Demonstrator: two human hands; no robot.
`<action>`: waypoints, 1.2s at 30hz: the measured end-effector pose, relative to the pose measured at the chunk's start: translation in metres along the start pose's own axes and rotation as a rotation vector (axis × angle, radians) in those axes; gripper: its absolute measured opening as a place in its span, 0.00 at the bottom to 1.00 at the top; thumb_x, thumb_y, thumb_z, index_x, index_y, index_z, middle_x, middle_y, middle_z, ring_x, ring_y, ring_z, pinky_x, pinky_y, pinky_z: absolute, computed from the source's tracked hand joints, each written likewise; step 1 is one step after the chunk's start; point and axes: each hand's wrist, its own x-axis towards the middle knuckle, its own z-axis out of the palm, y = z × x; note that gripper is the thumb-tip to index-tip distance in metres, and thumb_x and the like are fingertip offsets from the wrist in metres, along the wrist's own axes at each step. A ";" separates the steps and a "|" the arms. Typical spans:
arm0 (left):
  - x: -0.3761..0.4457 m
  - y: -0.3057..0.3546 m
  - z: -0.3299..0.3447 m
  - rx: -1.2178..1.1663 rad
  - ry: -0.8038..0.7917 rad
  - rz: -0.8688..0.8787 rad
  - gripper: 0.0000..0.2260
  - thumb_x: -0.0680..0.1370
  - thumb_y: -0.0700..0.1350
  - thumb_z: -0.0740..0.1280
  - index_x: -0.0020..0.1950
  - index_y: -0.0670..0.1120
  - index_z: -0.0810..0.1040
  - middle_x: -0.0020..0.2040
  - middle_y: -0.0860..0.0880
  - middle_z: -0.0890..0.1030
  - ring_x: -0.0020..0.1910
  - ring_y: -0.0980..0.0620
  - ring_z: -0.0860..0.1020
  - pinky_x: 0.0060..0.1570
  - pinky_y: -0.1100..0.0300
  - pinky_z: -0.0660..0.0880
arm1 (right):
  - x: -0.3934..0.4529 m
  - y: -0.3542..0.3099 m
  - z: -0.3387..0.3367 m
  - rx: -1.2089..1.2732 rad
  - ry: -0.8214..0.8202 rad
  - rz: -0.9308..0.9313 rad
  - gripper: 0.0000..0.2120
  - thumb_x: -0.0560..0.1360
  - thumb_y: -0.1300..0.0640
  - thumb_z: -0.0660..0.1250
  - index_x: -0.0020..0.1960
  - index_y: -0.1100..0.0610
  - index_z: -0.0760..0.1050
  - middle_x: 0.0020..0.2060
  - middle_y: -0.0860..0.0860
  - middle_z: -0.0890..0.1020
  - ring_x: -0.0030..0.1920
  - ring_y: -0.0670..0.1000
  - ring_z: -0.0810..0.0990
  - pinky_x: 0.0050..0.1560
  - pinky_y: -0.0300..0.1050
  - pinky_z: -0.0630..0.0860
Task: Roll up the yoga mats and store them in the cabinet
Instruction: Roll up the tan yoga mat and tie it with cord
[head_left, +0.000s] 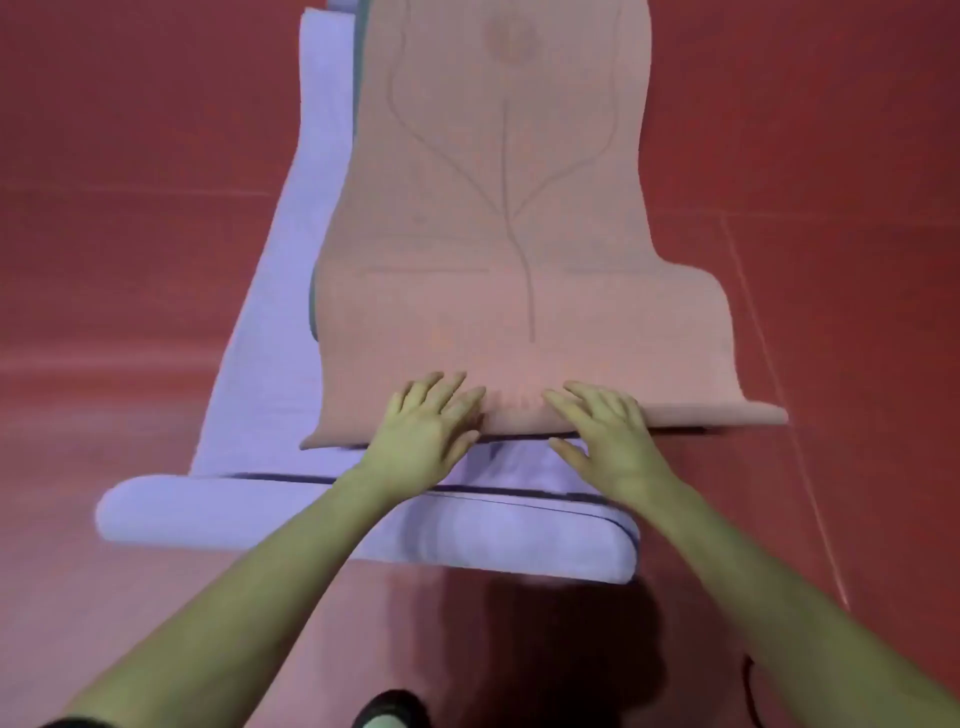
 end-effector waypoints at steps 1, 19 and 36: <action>-0.001 -0.001 0.017 0.018 -0.019 0.022 0.22 0.76 0.55 0.56 0.64 0.46 0.77 0.64 0.43 0.77 0.58 0.38 0.77 0.54 0.44 0.73 | -0.004 0.002 0.015 -0.023 0.002 -0.033 0.26 0.71 0.43 0.58 0.66 0.51 0.70 0.59 0.56 0.78 0.58 0.54 0.70 0.57 0.48 0.60; 0.042 -0.030 0.132 0.326 0.144 0.249 0.21 0.76 0.55 0.59 0.54 0.42 0.83 0.58 0.44 0.81 0.54 0.42 0.80 0.54 0.49 0.68 | 0.009 0.052 0.132 -0.265 0.087 -0.115 0.25 0.73 0.40 0.57 0.54 0.58 0.80 0.53 0.57 0.81 0.48 0.58 0.76 0.53 0.52 0.64; 0.026 -0.047 0.203 0.389 0.105 0.083 0.27 0.76 0.59 0.55 0.65 0.43 0.77 0.62 0.45 0.79 0.59 0.41 0.74 0.59 0.45 0.63 | -0.012 0.059 0.191 -0.326 0.374 0.003 0.16 0.72 0.59 0.59 0.60 0.52 0.72 0.60 0.54 0.69 0.57 0.56 0.69 0.57 0.57 0.64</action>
